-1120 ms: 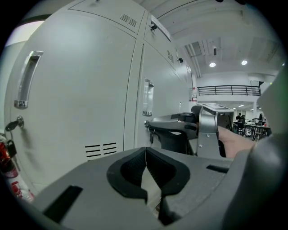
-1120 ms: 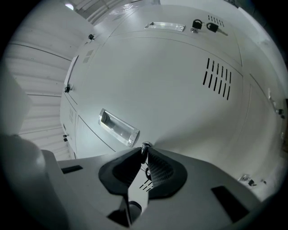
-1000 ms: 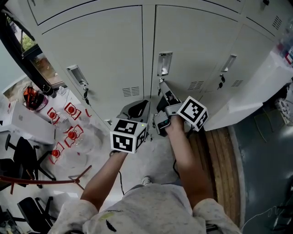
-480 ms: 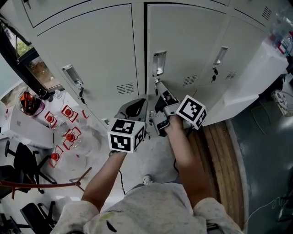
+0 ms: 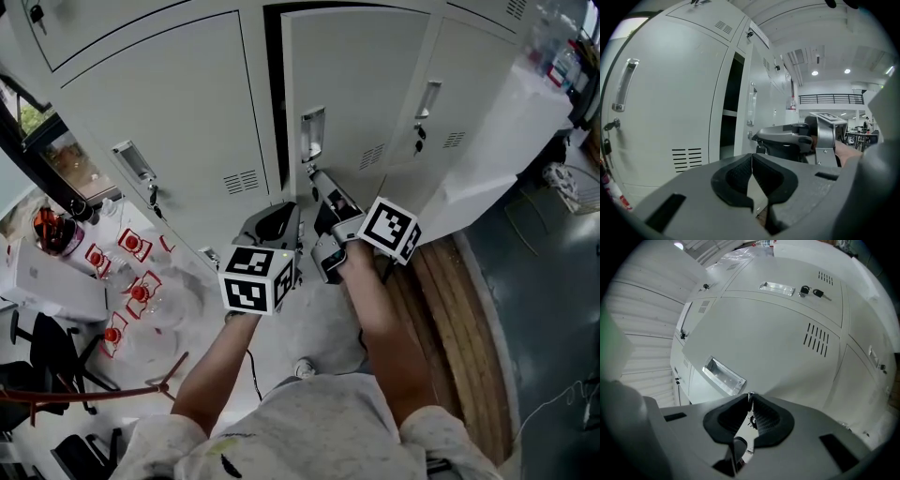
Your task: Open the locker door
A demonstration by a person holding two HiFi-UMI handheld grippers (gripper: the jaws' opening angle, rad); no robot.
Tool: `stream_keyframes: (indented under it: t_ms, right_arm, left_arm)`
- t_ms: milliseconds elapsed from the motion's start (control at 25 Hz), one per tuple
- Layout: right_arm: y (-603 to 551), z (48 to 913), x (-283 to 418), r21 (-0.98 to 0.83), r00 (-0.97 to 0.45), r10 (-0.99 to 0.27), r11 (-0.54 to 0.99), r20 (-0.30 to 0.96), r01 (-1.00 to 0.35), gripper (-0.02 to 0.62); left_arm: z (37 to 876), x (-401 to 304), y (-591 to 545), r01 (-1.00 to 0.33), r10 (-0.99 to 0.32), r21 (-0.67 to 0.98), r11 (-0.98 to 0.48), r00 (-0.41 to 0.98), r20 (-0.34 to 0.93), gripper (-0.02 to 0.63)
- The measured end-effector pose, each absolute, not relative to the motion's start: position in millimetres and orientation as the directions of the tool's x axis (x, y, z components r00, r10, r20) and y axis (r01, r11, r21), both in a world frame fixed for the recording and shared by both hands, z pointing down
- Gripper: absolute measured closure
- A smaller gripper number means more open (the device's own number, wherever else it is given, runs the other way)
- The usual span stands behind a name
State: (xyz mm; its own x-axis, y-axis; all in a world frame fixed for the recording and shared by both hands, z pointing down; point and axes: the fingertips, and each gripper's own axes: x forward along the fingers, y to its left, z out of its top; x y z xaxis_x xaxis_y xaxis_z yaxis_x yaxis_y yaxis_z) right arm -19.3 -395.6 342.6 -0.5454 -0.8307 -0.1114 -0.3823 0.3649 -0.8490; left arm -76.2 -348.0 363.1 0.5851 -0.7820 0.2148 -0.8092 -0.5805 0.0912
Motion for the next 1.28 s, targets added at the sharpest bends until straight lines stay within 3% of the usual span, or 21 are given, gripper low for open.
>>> stream_keyframes:
  t_ms: [480, 960, 1280]
  right_arm:
    - [-370.6, 343.1, 2.0, -0.877, -0.542, -0.828, 0.361, -0.144, -0.318, 0.575]
    - [-346.9, 343.3, 32.0, -0.851, -0.510, -0.848, 0.368, -0.143, -0.374, 0.575]
    - [-331.2, 342.0, 54.7, -0.852, -0.542, -0.823, 0.399, -0.169, -0.340, 0.575]
  left_arm:
    - [360.0, -59.3, -325.3, -0.762, -0.738, 0.095, -0.640, 0.645, 0.199, 0.600]
    - [360.1, -37.9, -307.9, -0.724, -0.701, 0.093, -0.683, 0.686, 0.192, 0.600]
    - [359.5, -13.7, -295.7, -0.727, -0.705, 0.084, -0.681, 0.683, 0.194, 0.600]
